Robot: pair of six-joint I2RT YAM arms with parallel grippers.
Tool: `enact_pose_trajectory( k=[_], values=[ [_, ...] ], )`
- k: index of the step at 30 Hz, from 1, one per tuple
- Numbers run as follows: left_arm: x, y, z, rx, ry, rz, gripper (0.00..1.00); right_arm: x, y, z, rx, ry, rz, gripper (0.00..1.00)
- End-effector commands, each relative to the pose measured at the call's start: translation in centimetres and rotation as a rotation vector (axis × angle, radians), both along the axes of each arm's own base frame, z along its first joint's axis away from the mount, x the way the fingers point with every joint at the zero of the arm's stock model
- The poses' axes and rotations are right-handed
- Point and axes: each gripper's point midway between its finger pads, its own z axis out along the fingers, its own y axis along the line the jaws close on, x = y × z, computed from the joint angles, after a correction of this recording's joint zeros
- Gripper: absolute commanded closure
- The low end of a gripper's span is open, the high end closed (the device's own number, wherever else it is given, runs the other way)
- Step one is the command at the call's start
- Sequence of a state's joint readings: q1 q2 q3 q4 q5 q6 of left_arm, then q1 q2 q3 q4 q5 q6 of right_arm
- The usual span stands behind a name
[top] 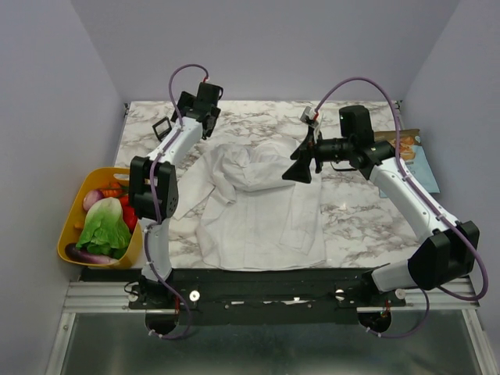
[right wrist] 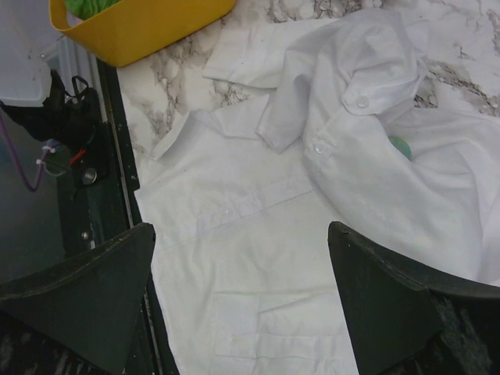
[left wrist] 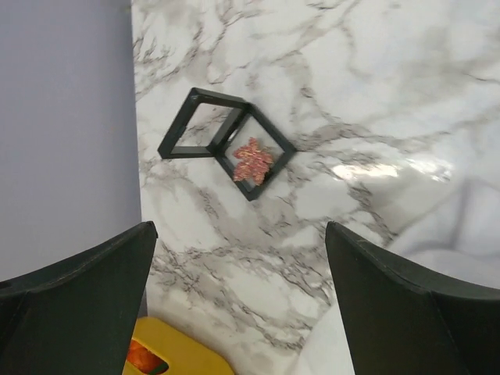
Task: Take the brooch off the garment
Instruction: Place the brooch in the brooch box, then flatten out the clothes at the center of the board.
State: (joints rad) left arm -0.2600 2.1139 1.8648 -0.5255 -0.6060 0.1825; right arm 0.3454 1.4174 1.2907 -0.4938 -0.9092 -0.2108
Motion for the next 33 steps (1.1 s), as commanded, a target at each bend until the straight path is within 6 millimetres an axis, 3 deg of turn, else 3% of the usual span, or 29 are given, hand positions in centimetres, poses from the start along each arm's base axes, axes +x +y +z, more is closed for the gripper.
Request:
enact_pose_trajectory(
  k=[1,2,7,10,14,16,17,24,27,31,33],
  values=[
    [-1.7,-7.6,3.4,-0.133,-0.044,-0.287,0.01,1.3,-0.5,-1.1,-0.036,-0.021,-0.048,0.00],
    [-2.4,-8.8,4.5,-0.169,-0.053,-0.334,0.01,1.4,-0.6,-1.1,-0.038,-0.025,-0.054,0.00],
    [-6.4,-16.6,4.6,-0.356,0.043,-0.574,0.01,2.4,-2.0,-0.2,-0.023,-0.046,-0.109,0.03],
    [-8.2,-19.8,4.2,-0.373,0.080,-0.654,0.01,2.9,-3.3,0.5,-0.004,-0.058,-0.148,0.03],
    [-8.8,-22.0,2.1,-0.305,0.114,-0.675,0.01,3.4,-4.6,1.2,0.018,-0.061,-0.187,0.04],
    [-8.5,-22.5,1.3,-0.274,0.119,-0.662,0.01,3.6,-5.0,1.3,0.024,-0.061,-0.200,0.04],
    [-8.7,-23.2,-0.3,-0.256,0.154,-0.667,0.01,3.7,-5.1,1.2,0.024,-0.059,-0.200,0.04],
    [-7.5,-22.6,-5.2,-0.145,0.214,-0.575,0.01,3.9,-5.3,0.9,0.026,-0.047,-0.205,0.04],
    [-7.8,-22.3,-6.7,-0.136,0.244,-0.568,0.01,3.9,-5.3,0.8,0.025,-0.043,-0.205,0.04],
    [-9.7,-21.8,-8.5,-0.157,0.298,-0.582,0.01,3.9,-5.3,0.8,0.026,-0.043,-0.204,0.04],
    [-10.6,-21.9,-8.4,-0.182,0.303,-0.601,0.01,3.8,-5.3,0.9,0.028,-0.044,-0.201,0.04]
  ],
)
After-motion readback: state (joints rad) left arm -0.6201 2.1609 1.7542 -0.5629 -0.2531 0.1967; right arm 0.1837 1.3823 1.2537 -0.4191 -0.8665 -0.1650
